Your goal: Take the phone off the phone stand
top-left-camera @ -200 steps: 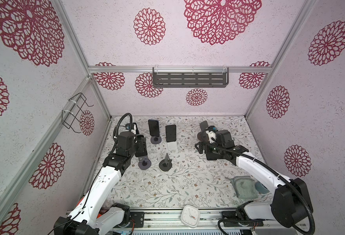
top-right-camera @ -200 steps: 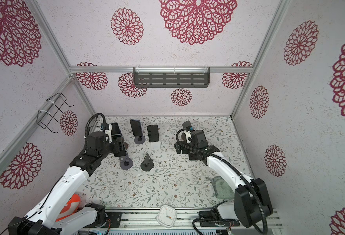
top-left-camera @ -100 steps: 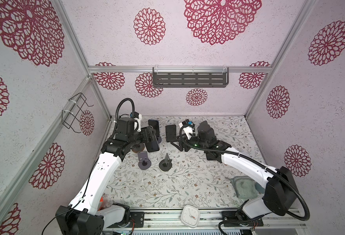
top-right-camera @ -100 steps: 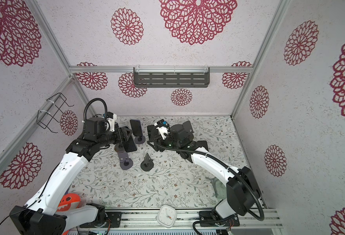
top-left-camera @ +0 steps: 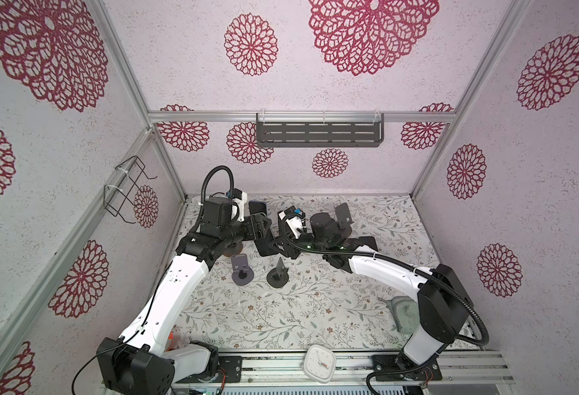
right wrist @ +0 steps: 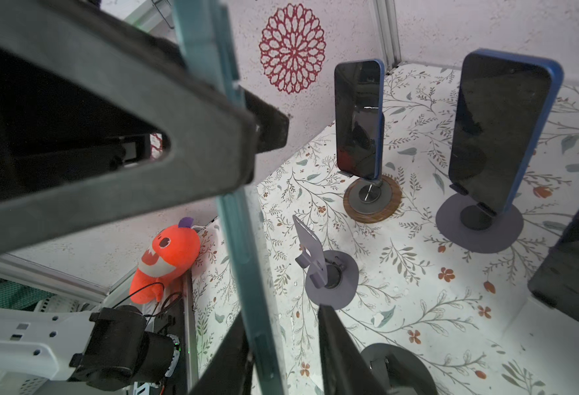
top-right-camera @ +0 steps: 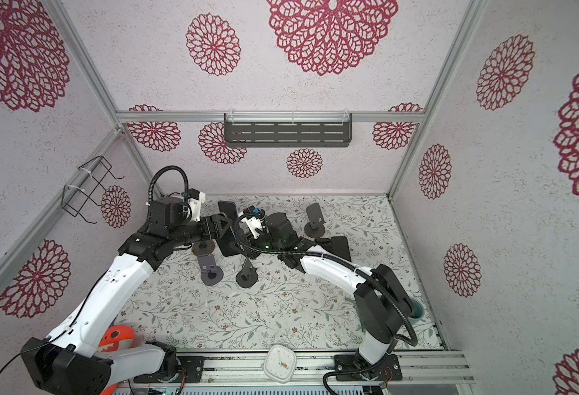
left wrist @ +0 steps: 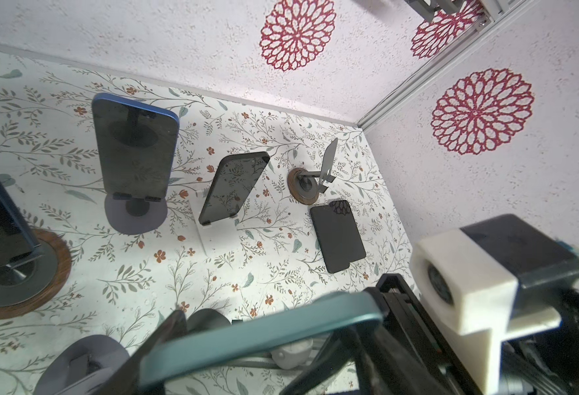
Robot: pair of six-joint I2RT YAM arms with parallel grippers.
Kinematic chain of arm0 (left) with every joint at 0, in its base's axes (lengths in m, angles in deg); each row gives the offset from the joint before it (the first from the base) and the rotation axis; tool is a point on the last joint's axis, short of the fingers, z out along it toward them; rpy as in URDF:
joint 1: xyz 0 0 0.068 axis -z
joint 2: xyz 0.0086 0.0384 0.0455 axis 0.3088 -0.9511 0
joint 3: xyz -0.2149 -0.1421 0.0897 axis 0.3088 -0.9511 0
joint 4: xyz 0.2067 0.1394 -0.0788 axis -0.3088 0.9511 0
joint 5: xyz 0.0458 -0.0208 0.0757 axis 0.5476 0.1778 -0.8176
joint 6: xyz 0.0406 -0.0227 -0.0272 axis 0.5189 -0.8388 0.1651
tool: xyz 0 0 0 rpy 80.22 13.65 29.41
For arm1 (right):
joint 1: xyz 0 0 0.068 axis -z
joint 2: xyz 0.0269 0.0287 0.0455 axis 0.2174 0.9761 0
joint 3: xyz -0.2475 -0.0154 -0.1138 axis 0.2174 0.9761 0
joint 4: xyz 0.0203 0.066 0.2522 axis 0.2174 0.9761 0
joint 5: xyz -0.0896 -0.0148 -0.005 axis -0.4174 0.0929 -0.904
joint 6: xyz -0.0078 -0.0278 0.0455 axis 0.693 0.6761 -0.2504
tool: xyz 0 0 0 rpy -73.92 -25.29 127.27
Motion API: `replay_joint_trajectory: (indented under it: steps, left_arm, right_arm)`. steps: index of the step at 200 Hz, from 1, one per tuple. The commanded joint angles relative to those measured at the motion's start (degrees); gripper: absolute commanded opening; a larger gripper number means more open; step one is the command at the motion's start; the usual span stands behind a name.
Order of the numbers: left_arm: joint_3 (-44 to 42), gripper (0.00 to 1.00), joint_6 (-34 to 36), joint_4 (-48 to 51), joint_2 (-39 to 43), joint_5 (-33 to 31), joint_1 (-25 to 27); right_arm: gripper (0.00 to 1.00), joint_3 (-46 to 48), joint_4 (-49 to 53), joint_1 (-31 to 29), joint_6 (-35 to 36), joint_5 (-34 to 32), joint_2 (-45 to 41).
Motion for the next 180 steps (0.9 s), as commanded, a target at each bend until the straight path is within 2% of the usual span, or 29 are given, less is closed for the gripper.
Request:
replay_joint_trajectory:
  steps: [1,12,18,37,45,64,90,112,129,140,152,162,170,180]
  left_arm:
    - [-0.98,0.57,-1.23,-5.18,0.36,1.76,0.21]
    - [-1.83,0.6,-1.26,-6.79,0.4,2.51,0.16]
    - [-2.56,0.65,-1.17,-7.78,0.56,3.3,0.17]
    - [-5.17,0.93,-0.3,-11.53,2.46,4.63,-0.16]
    - [-6.86,1.0,-0.21,-13.49,3.72,4.92,-0.65]
    - [-10.72,0.98,-2.07,-18.43,5.8,8.83,-3.02]
    - [-15.54,1.0,-6.24,-28.22,5.35,16.2,-4.34]
    - [-18.13,0.89,-9.38,-34.96,3.6,20.7,-4.33]
    - [-20.06,0.76,-13.22,-41.05,1.91,23.37,-4.24]
    - [-21.42,0.72,-16.11,-46.12,0.52,24.72,-4.06]
    - [-23.01,0.73,-19.61,-52.53,-1.15,26.66,-3.65]
    - [-24.04,0.82,-21.73,-57.21,-2.25,27.28,-3.03]
    - [-24.03,0.89,-21.62,-57.87,-2.95,27.58,-2.59]
    - [-24.19,0.91,-21.24,-58.17,-3.37,27.91,-2.57]
  right_arm:
    - [0.15,-1.22,-4.4,0.25,-2.7,0.94,-0.59]
    - [0.05,-1.26,-4.69,0.34,-3.22,0.63,-0.71]
    - [0.0,-1.25,-4.68,0.35,-3.39,0.33,-0.83]
    - [0.0,-1.73,-2.27,0.81,-3.04,-0.96,-1.64]
    - [0.0,-1.78,-1.04,1.4,-2.83,-1.35,-2.24]
    - [0.0,-0.11,-0.22,3.65,-3.4,-0.18,-4.59]
    - [0.0,1.75,0.07,7.9,-5.62,7.09,-6.71]
    - [0.0,3.28,0.92,11.02,-7.07,10.47,-8.33]
    - [0.0,5.43,-2.06,12.85,-9.72,13.56,-9.81]
    - [0.0,6.52,-4.72,13.68,-11.58,15.14,-10.57]
    - [0.0,7.1,-5.93,14.25,-12.37,15.74,-11.14]
    - [0.0,7.1,-5.89,14.39,-12.27,16.05,-11.38]
    - [0.0,7.1,-6.21,14.4,-12.61,16.37,-11.43]
    - [0.0,7.1,-7.68,14.38,-13.6,17.45,-11.18]
